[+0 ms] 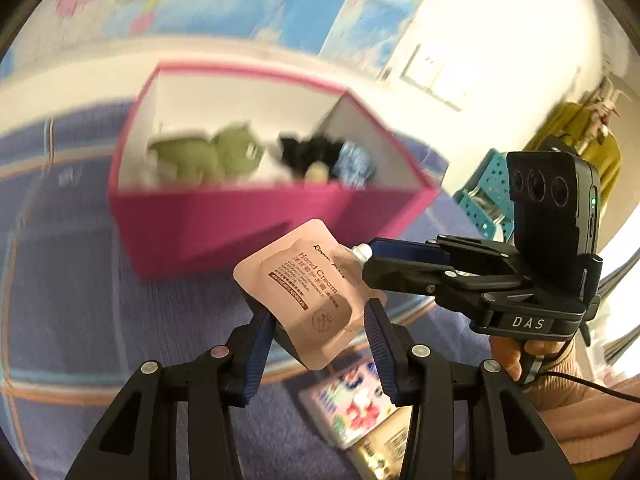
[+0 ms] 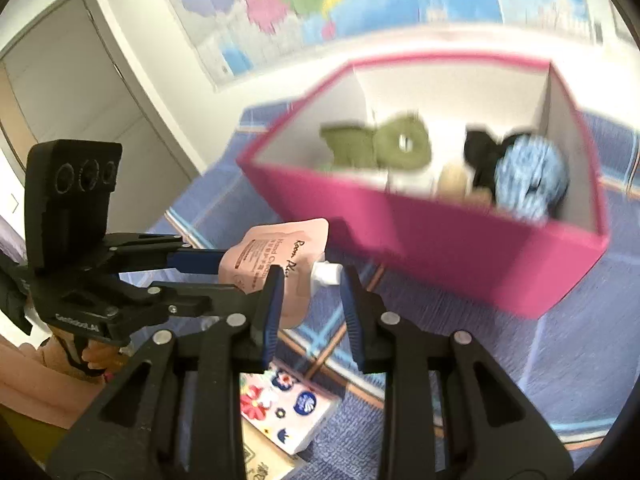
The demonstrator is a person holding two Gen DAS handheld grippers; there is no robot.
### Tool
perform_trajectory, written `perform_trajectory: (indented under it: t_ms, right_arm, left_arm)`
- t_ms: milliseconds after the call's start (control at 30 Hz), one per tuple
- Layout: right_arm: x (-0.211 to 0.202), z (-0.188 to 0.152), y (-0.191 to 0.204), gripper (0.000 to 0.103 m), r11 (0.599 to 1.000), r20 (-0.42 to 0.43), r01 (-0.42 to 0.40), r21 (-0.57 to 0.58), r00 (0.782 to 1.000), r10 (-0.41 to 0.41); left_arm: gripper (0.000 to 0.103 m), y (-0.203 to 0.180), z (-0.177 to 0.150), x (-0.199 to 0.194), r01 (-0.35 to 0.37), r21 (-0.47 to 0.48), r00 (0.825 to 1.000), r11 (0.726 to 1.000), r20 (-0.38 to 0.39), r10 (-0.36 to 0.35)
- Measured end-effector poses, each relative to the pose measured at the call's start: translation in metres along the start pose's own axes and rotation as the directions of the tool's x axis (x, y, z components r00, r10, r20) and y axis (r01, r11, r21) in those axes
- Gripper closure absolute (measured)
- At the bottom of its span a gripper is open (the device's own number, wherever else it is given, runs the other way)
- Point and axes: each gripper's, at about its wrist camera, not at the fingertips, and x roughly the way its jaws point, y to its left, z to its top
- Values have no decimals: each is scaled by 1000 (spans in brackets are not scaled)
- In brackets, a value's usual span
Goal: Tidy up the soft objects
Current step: 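Carry the hand-cream pouch into the pink box and open the right tool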
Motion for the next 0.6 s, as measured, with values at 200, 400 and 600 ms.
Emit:
perform_trajectory:
  t_ms: [200,400,600]
  right_arm:
    - [-21,29,3,71,999,103,31,-28,994,-28]
    - [-15,53,-11,71,999,143,50,-2,989,-50]
    - [0,61,-34,71,997,128,68,46,989,-74]
  left_arm:
    - [57,-8,46,-8,-33,87,997,996,69,27]
    - [57,-3,80,1,-49,112,995,993,88,39]
    - [57,6,91,24,-68,120,997,990,56,61]
